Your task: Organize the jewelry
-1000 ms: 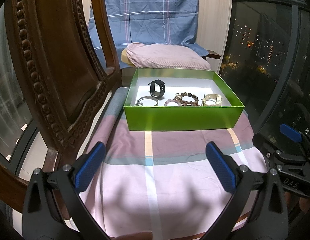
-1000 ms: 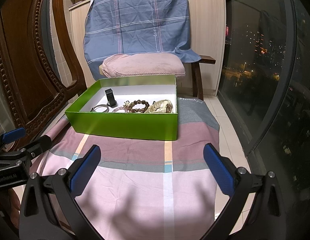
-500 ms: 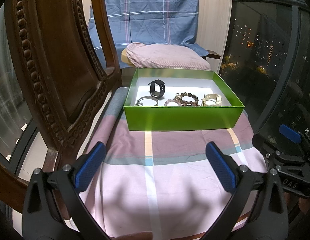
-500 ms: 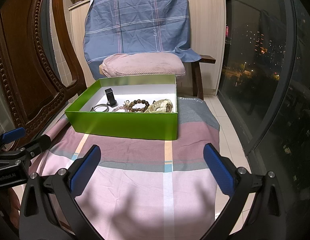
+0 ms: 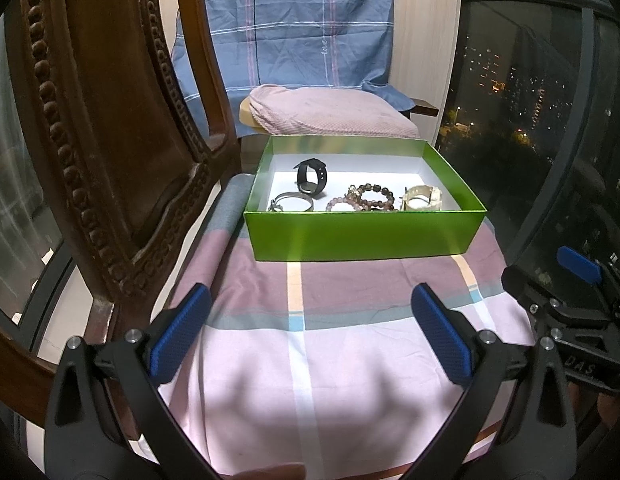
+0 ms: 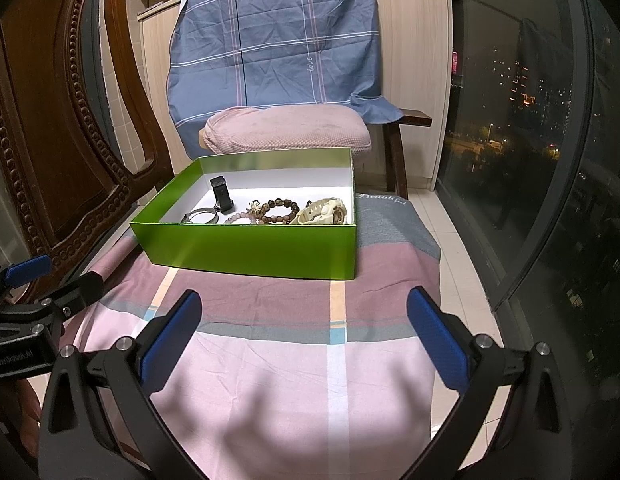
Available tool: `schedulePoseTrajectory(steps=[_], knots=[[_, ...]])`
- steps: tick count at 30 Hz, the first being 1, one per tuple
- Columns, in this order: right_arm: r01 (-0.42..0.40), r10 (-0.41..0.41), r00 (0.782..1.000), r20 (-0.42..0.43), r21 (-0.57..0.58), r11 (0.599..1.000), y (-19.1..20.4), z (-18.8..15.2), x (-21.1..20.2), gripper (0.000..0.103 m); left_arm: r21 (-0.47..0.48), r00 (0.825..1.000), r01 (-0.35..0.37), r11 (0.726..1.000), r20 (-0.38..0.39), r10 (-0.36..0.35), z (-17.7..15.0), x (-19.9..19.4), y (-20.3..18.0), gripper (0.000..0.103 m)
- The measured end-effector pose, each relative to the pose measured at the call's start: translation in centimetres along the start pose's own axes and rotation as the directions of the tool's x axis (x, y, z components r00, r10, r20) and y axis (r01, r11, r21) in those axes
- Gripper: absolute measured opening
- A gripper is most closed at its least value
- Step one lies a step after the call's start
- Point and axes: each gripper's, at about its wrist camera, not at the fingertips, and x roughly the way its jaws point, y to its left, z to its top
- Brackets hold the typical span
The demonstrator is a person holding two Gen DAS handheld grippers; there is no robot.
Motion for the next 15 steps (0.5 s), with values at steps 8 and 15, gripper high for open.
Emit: schedulePoseTrajectory(steps=[8,15], knots=[[-0.002,0.002,1.0,-0.003,-0.004,1.0,0.01,-0.07,0.01,0.1,0.001,1.0,-0.013,1.0,0.008,0.013,-0.08,-0.03,0.04,0.099],[-0.002,0.002,1.0,-0.003,-0.006,1.0,0.04,-0.18,-0.06,0.1,0.003,1.0,-0.021,1.0,0.019,0.021,-0.15,-0.16,-0.01,0.099]])
